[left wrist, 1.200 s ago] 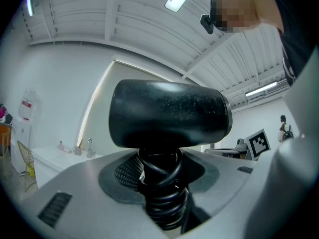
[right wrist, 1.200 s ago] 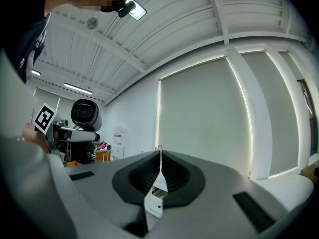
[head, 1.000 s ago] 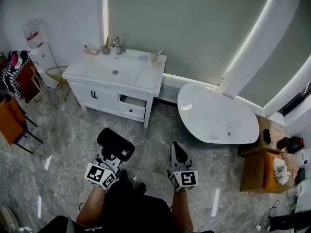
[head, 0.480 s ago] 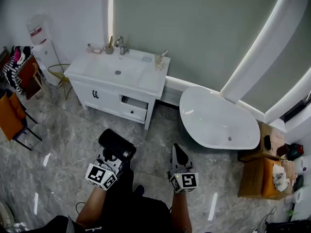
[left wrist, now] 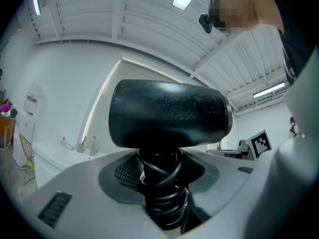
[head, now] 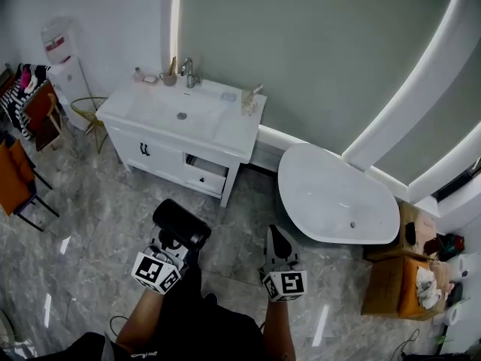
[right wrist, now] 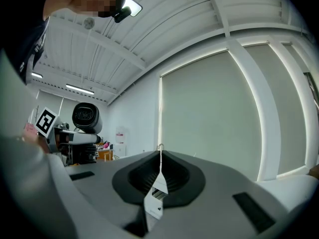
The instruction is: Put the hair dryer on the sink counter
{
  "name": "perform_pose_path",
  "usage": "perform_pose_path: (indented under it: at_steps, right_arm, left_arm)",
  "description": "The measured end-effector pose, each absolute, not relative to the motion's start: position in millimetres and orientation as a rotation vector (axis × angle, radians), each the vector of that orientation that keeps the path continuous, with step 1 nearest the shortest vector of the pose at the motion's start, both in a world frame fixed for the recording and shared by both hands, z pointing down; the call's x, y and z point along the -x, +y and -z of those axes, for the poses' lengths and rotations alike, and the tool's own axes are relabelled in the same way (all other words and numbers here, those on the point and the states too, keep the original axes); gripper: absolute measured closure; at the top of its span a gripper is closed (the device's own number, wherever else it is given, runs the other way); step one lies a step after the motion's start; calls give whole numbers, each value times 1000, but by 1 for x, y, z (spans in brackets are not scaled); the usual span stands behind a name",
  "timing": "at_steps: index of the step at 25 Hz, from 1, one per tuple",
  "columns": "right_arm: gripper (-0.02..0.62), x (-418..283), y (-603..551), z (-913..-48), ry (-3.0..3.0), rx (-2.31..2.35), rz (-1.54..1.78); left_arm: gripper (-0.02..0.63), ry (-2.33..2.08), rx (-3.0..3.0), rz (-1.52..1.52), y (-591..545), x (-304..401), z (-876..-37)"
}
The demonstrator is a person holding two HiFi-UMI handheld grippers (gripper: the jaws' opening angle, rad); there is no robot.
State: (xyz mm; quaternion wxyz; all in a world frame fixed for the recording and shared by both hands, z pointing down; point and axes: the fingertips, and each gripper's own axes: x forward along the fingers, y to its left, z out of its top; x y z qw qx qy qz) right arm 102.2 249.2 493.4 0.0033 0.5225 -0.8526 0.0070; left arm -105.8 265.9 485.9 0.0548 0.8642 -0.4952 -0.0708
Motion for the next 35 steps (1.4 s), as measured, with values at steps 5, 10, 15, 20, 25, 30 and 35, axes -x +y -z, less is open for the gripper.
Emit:
perform_pose_path:
  at_steps: [5,10,15,20,25,30,35]
  right_arm:
    - [565,-96,218,-496,-2677,-1625,-19]
    - [565,-87,179,-493,-2679,-1625,-9]
    - [565,-73,132,-499,-2670,-1609,-25]
    - [565,-60,85,-502,-2642,-1616,-25]
    - [565,-44,34,-501,-2634,-1652,-33]
    - [565,-27,-12,-496,-2628,-1699,-22]
    - [565,-26,-32,-491,-2608,-1741,-18]
  left_arm:
    - [393,-1502,-2621,219,235,109,-489]
    - [393,-1495,-2617,224,196,118,-490]
    - [393,-1506,-2617,210,149,131,-490]
    - [393,-1503,-2586,218,101,147,-495]
    - [393,-1482,-2601,205,52,164,-497]
    - [393,-1448,-2640,203,3,181,-491]
    - [393,-1402,-2667,218,-33,178,-483]
